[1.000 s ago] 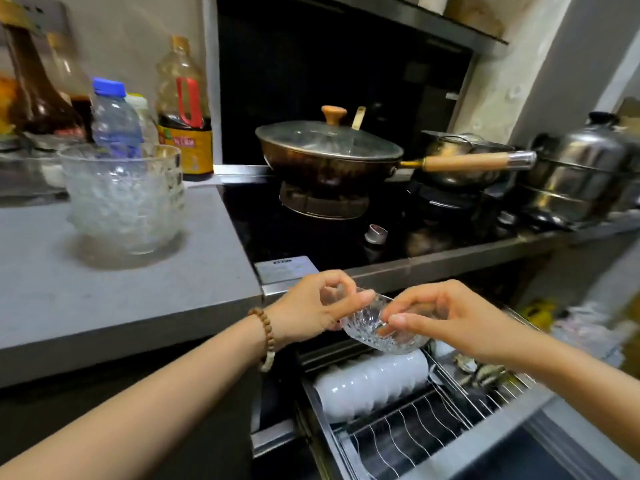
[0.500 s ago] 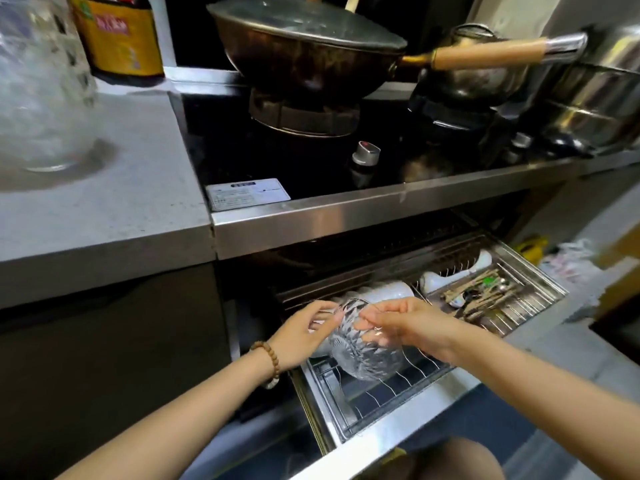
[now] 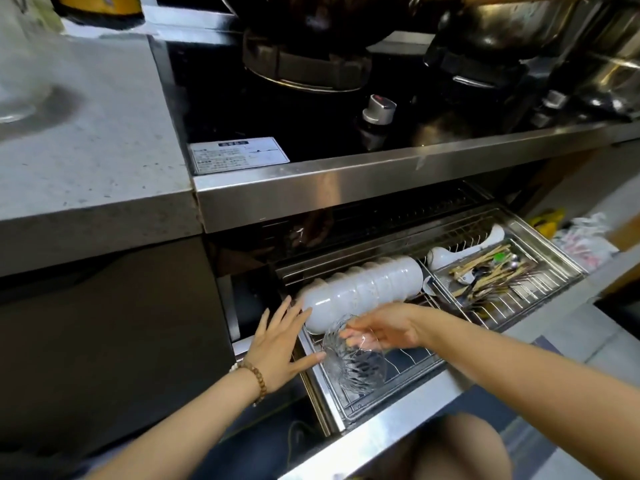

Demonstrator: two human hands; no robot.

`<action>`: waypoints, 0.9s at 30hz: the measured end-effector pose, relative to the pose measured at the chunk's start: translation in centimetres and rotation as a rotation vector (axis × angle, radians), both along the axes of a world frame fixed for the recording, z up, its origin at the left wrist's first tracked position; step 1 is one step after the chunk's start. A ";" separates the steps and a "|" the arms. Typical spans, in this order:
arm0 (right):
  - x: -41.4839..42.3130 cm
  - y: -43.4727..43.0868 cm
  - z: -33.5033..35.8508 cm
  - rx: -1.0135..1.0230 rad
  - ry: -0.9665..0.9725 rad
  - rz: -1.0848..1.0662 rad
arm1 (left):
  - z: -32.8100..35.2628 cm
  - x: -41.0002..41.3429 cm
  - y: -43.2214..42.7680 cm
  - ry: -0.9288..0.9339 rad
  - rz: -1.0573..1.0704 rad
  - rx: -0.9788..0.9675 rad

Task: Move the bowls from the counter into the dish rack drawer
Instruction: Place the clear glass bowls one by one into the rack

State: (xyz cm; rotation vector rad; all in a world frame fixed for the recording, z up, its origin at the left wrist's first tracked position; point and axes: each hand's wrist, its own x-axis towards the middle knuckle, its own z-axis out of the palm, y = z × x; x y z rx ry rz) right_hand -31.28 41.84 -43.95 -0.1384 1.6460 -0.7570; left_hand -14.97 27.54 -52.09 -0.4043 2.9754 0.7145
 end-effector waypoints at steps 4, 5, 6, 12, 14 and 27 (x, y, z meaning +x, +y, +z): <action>0.5 -0.6 -1.4 0.023 -0.031 0.030 | -0.6 0.2 0.1 0.013 -0.002 0.005; 0.7 -0.7 -1.7 0.032 -0.035 0.036 | -0.6 0.2 0.1 0.012 0.000 0.017; 0.8 -0.8 -2.1 0.041 -0.036 0.044 | -0.6 0.3 0.2 0.010 0.000 0.029; 0.8 -0.7 -3.3 0.054 -0.043 0.032 | -0.4 0.3 0.2 -0.004 -0.005 0.057; 0.7 -0.6 -3.5 0.054 -0.046 0.027 | -0.6 0.3 0.2 0.005 -0.005 0.062; 0.3 -0.4 -3.3 0.045 0.179 0.262 | -1.2 0.2 -0.1 -0.003 -0.015 0.072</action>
